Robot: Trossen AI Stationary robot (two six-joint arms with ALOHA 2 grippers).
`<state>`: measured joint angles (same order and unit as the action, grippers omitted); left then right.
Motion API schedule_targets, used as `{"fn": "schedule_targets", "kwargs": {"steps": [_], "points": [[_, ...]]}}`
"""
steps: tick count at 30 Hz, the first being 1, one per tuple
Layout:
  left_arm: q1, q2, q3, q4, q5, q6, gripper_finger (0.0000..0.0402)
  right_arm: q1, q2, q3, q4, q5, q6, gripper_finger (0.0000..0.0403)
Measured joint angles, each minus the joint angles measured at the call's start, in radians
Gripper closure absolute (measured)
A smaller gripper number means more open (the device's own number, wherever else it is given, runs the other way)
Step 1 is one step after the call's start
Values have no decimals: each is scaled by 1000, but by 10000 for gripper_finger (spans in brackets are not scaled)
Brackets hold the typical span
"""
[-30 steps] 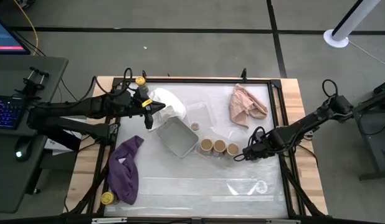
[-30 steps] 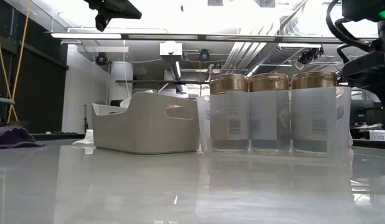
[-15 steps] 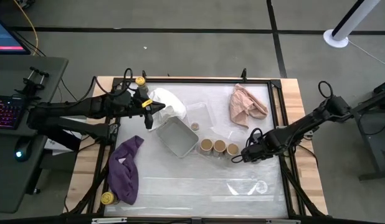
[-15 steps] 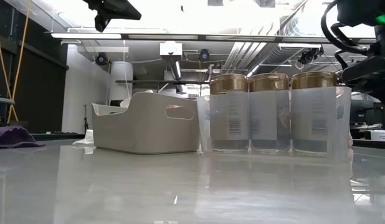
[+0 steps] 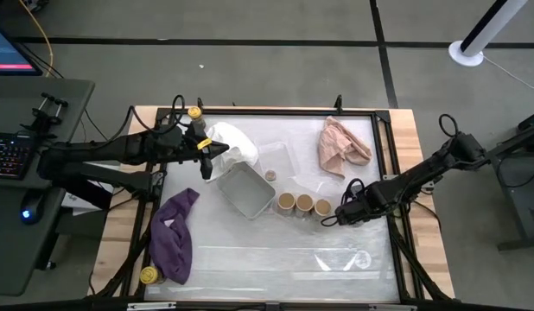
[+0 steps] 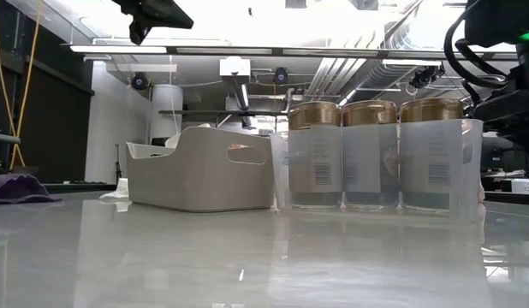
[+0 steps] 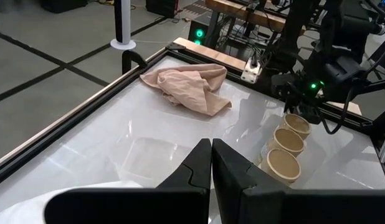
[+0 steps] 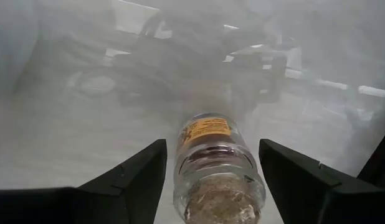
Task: Sort spices by type
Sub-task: Put the brown seasoning bottle into the top transparent bin
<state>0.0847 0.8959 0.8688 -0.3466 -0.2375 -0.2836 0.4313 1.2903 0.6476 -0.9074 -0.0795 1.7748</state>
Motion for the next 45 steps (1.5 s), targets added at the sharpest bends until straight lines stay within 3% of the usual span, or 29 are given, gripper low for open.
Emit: {"fn": "schedule_targets", "kwargs": {"steps": [10,15,21,26,31,37,41,45], "points": [[0,0,0,-1,0,-2,401,0,-1,-44,48,-95,0,151],[0,0,0,-1,0,-3,401,0,-1,-57,69,-79,1,156],[0,0,0,-1,0,-4,402,0,-1,-53,72,-64,-8,186],[0,0,0,-1,0,-4,401,0,-2,-35,64,-160,-105,214],[0,0,0,-1,0,-4,401,-8,-14,129,-127,-155,-269,214],[-1,0,0,-13,6,-33,402,-118,-21,471,-390,73,-510,214],[-3,0,0,-55,54,-76,402,-263,-10,630,-336,216,-713,214],[-29,0,0,-82,63,-108,402,-411,87,724,-217,191,-996,214]]}}
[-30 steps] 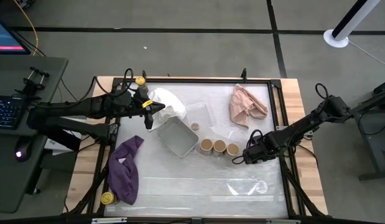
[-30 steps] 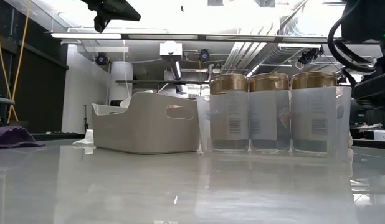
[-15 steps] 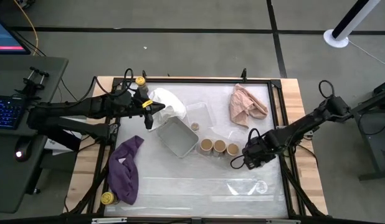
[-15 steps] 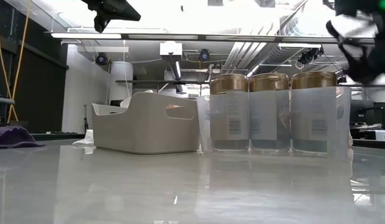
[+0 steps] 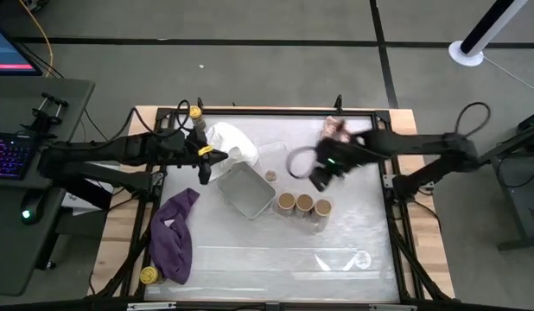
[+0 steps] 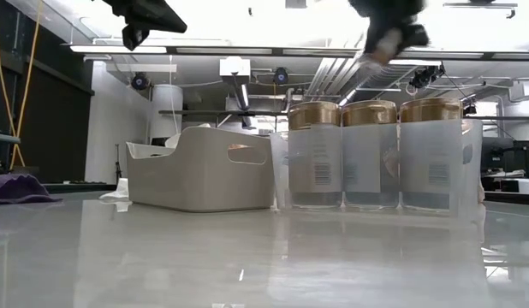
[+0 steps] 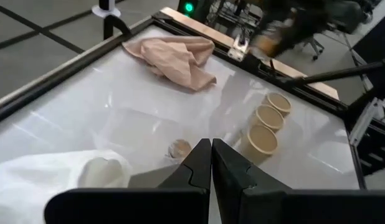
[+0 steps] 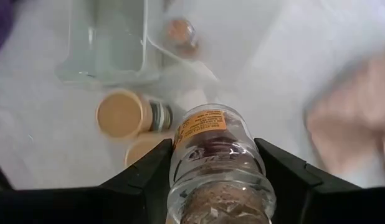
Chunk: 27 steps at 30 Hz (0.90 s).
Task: Sort spices by type
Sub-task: Put the brown seasoning bottle into the top transparent bin
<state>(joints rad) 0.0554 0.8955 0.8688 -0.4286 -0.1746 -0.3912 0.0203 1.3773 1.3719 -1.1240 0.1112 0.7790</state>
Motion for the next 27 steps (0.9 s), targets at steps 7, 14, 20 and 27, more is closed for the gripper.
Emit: {"fn": "schedule_targets", "kwargs": {"steps": [7,14,20,27], "points": [[-64,0,0,0,-62,-1,401,-124,335,220,51,-68,-411,214],[-99,0,0,1,-110,-46,402,-165,629,443,-19,-101,-596,214],[-113,0,0,-3,-142,-54,402,-180,767,520,-90,-115,-627,214],[-112,0,0,-2,-148,-53,402,-180,799,495,-102,-115,-598,211]]}}
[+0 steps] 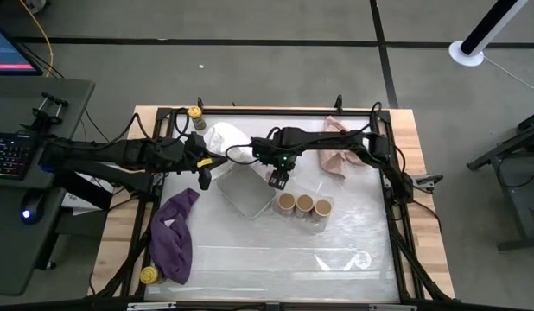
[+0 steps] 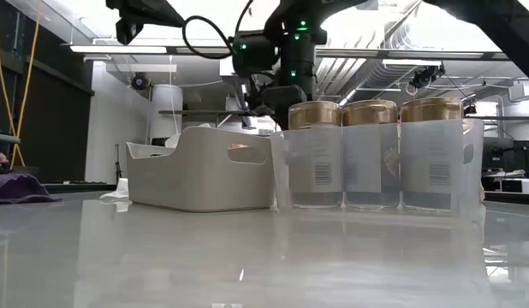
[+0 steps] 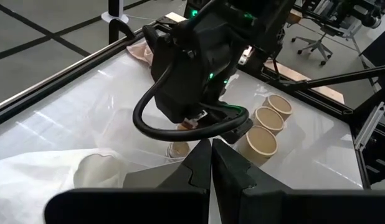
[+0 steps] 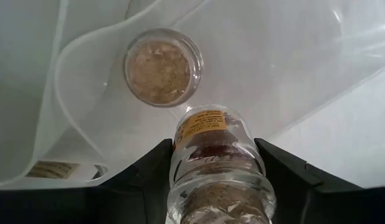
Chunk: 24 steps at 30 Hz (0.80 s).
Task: Sort spices by type
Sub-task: Put the brown seasoning bottle into the top transparent bin
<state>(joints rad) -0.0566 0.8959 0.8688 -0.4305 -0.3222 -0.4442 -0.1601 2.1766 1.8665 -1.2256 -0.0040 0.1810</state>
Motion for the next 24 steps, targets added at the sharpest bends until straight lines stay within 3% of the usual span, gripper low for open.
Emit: {"fn": "schedule_targets", "kwargs": {"steps": [14,24], "points": [[0,0,0,4,-1,1,402,-10,4,-4,36,-1,142,207],[0,0,0,2,-1,2,402,-53,19,-5,54,-75,526,206]]}}
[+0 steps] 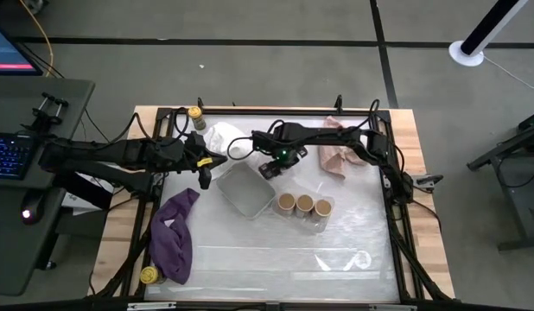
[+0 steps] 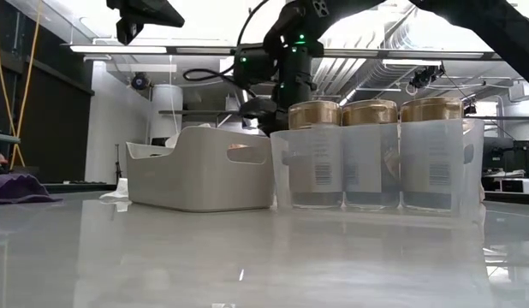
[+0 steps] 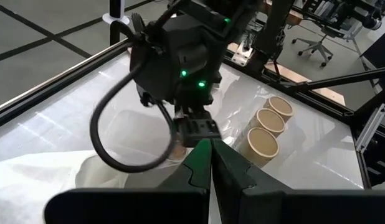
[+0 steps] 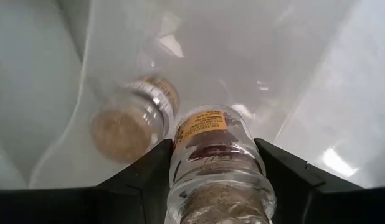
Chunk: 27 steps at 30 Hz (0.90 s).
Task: Sort spices by type
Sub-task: Put the brown seasoning bottle into the top transparent bin
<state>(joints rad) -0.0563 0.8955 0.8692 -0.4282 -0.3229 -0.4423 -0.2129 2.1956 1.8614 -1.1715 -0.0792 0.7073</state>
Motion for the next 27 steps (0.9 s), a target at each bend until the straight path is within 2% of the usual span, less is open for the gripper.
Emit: {"fn": "schedule_targets", "kwargs": {"steps": [3,7,27], "points": [[0,0,0,-1,0,0,402,-4,0,0,5,2,131,206],[0,0,0,-3,1,10,402,-1,0,0,20,10,174,206],[0,0,0,-8,2,35,401,6,0,0,55,18,167,205]]}}
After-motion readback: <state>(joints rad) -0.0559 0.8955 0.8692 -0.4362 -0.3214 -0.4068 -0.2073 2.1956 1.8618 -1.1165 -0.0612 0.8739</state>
